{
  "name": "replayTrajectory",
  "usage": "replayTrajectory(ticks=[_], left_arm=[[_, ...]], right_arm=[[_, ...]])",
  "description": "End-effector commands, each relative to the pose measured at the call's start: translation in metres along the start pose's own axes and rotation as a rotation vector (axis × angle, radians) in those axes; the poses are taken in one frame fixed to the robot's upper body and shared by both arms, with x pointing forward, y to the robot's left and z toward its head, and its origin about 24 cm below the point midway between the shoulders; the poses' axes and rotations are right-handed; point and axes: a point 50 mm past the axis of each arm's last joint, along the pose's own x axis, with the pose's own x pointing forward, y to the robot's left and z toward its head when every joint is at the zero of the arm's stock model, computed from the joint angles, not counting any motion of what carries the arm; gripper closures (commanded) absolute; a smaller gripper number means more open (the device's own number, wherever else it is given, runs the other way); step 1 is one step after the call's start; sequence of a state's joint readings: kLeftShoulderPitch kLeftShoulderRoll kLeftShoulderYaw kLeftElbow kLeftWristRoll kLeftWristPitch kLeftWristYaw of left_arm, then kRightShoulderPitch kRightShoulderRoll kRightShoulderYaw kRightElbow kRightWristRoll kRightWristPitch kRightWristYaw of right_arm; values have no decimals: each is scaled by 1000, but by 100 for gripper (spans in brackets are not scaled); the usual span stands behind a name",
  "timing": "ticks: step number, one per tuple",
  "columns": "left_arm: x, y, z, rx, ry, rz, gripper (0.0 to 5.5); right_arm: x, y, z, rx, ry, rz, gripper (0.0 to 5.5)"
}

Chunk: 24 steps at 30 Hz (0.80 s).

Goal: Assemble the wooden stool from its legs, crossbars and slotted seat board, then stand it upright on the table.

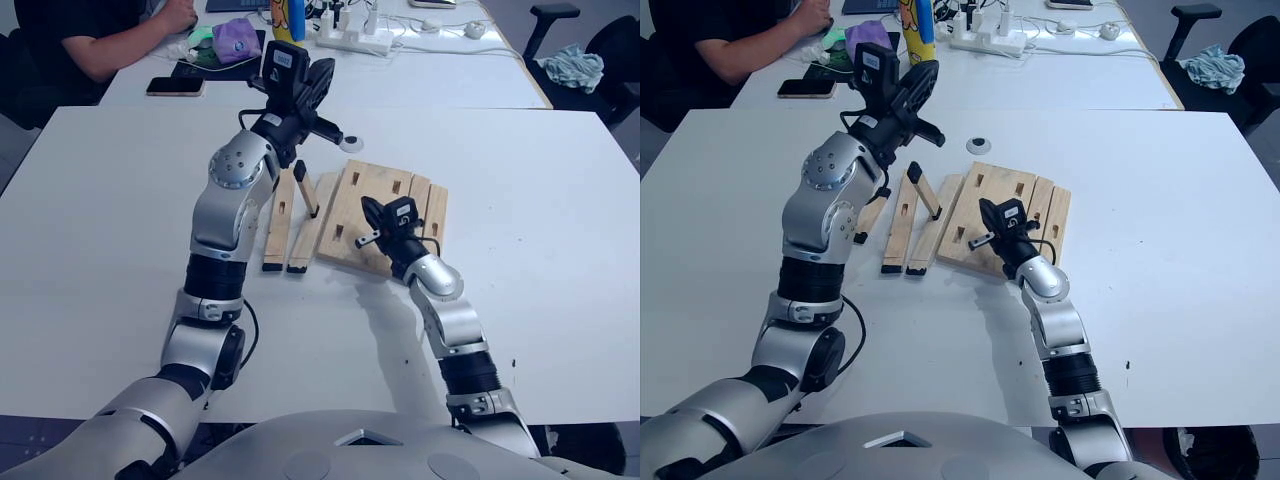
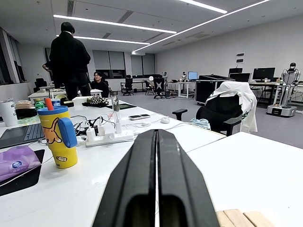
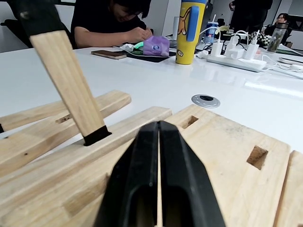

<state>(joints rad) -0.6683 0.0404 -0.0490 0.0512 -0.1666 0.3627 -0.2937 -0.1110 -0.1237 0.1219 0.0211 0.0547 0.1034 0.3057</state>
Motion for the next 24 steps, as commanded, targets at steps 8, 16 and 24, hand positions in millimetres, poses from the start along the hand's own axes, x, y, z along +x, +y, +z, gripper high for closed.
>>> replayTrajectory(ticks=[8,16,24], left_arm=[[-3,-5,-14,-27,46,-14,548],[-3,-10,-19,-25,58,-26,548],[-4,-13,-23,-35,66,-25,548]], right_arm=[[2,0,0,-9,8,10,550],[3,0,0,-10,11,18,550],[4,0,1,-14,11,32,550]])
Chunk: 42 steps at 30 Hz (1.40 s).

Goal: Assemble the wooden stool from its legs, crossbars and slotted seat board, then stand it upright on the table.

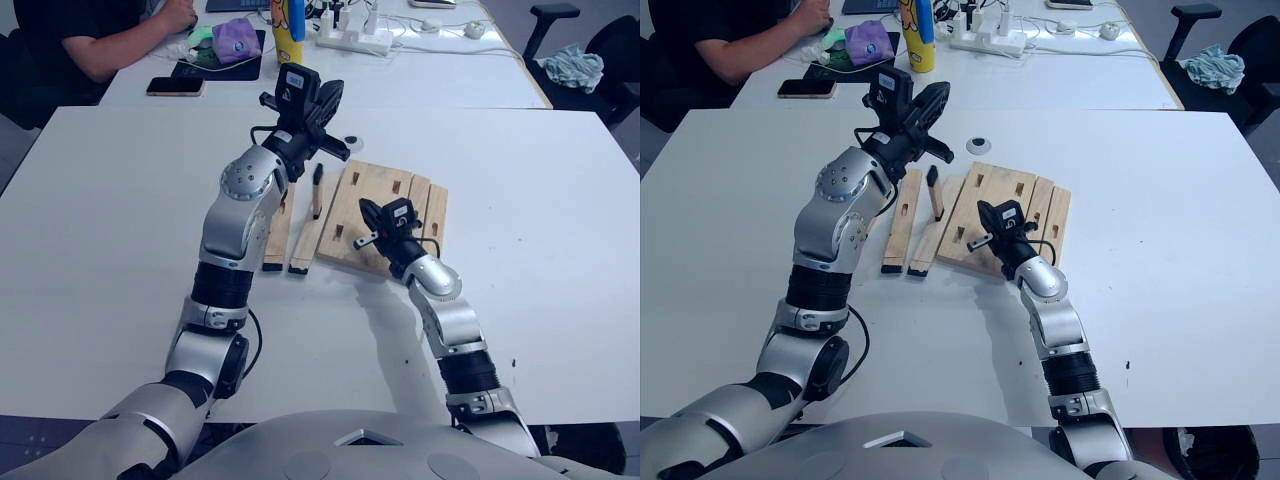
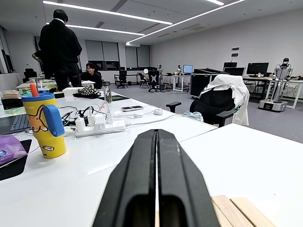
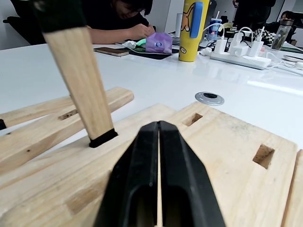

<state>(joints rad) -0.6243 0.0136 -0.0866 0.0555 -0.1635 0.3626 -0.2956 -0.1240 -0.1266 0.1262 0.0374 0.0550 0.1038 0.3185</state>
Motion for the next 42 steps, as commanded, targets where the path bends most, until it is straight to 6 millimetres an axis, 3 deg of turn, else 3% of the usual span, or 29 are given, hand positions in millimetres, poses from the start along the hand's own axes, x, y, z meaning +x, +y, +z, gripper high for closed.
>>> replayTrajectory(ticks=[1,20,25,33,42], left_arm=[[-2,0,-8,-6,26,5,548],[2,-1,-9,-7,17,-6,548],[11,-14,39,47,-169,-72,548],[15,-29,94,133,-356,-118,548],[17,-28,94,150,-341,-117,548]], right_arm=[[2,0,2,-11,5,16,550],[3,0,3,-16,3,29,550],[3,0,3,-18,1,26,550],[3,1,4,-21,-1,36,550],[3,1,4,-21,1,32,550]])
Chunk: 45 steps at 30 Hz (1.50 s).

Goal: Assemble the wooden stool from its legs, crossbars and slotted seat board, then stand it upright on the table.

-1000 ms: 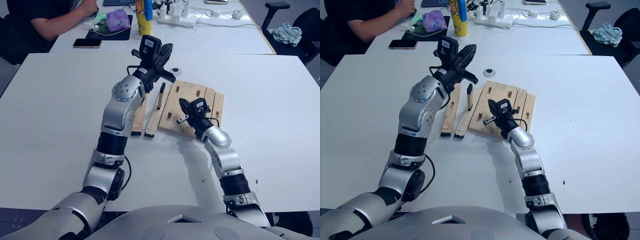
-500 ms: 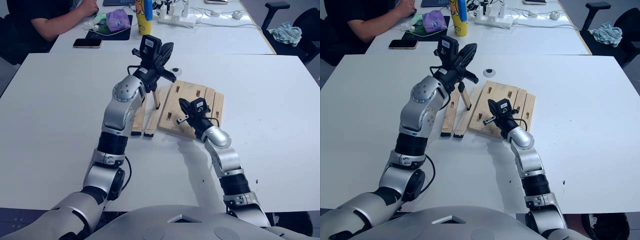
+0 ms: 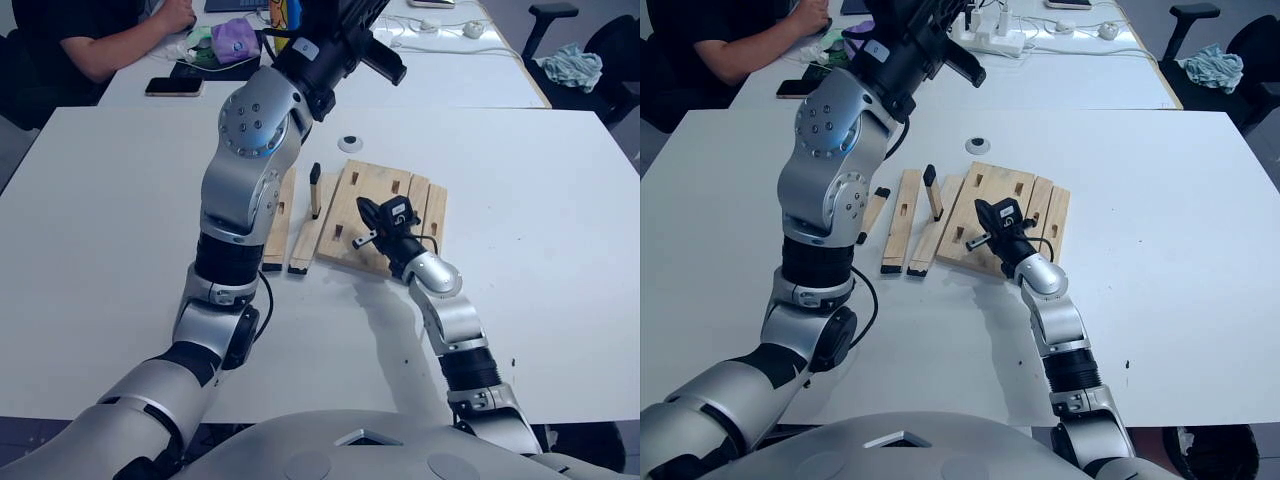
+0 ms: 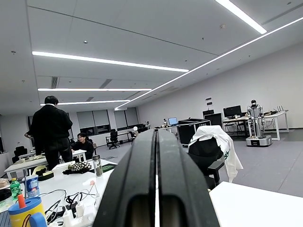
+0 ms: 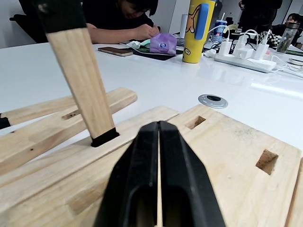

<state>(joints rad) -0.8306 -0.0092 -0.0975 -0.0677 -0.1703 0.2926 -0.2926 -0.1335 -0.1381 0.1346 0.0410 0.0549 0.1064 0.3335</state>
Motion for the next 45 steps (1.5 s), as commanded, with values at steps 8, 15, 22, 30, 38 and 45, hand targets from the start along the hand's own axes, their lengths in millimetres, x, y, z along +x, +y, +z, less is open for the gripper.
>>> replayTrajectory(ticks=[8,15,22,30,38,45], left_arm=[[0,5,-6,12,42,7,548],[-1,7,-8,9,49,10,548],[0,9,-8,16,52,16,548],[-11,20,-45,-116,196,58,548],[-17,19,-56,-133,229,56,548],[-19,16,-63,-127,266,35,548]], right_arm=[[2,0,3,-9,0,12,550],[3,1,3,-9,1,14,550],[2,1,3,-9,1,13,550],[3,1,3,-12,3,24,550],[2,2,2,-13,8,35,550],[2,3,2,-14,10,37,550]])
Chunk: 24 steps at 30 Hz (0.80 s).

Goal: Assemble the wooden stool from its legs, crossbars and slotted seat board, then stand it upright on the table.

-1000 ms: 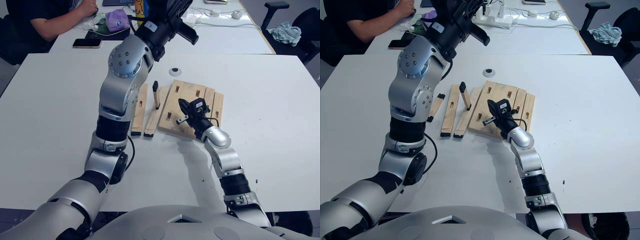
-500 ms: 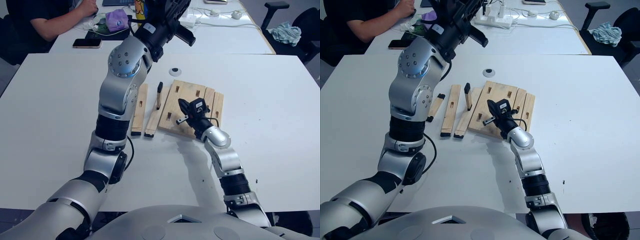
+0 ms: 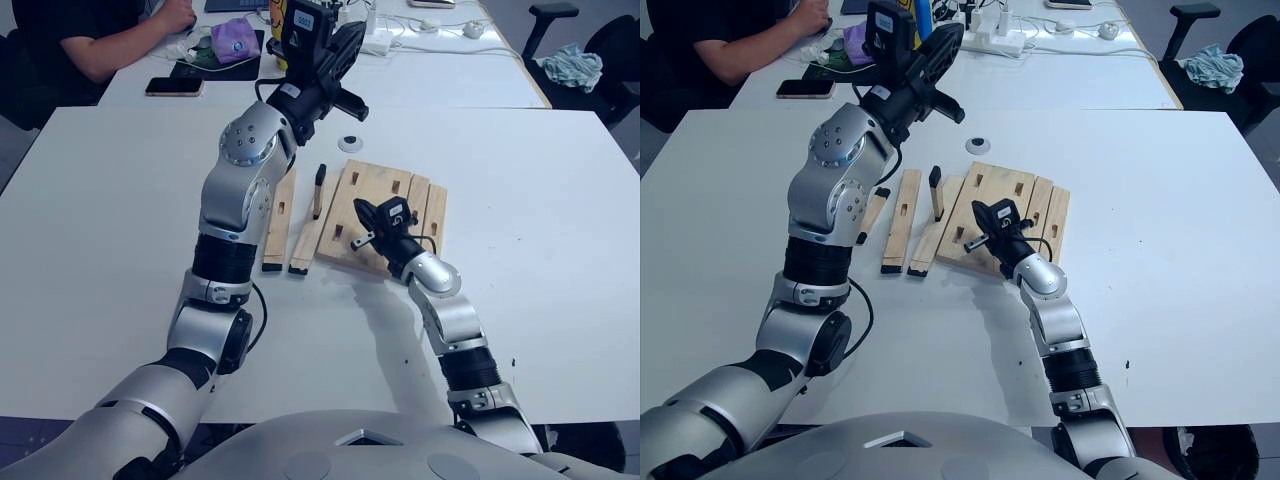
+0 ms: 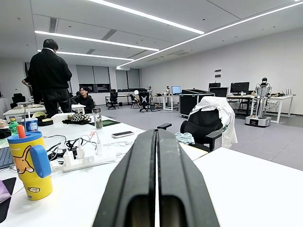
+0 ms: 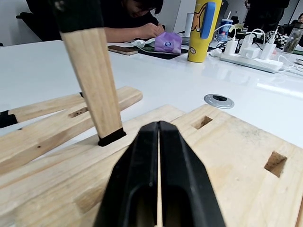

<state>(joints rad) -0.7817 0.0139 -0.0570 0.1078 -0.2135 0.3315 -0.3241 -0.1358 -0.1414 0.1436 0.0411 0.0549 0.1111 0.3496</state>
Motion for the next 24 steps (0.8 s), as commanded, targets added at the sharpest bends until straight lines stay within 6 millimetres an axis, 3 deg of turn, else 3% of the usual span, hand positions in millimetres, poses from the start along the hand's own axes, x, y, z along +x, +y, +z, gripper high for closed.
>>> replayTrajectory(ticks=[1,4,8,21,24], left_arm=[[-2,-2,-15,-9,62,-17,548],[-5,-3,-29,-23,115,-18,548],[-7,-3,-32,-23,127,-17,548],[-2,-10,-5,29,-42,-59,548],[-4,-7,-28,45,110,-53,548]], right_arm=[[1,0,2,-11,5,13,550],[2,0,3,-10,4,9,550],[2,-1,3,-9,5,6,550],[2,0,2,-9,6,5,550],[2,-1,1,-18,15,-3,550]])
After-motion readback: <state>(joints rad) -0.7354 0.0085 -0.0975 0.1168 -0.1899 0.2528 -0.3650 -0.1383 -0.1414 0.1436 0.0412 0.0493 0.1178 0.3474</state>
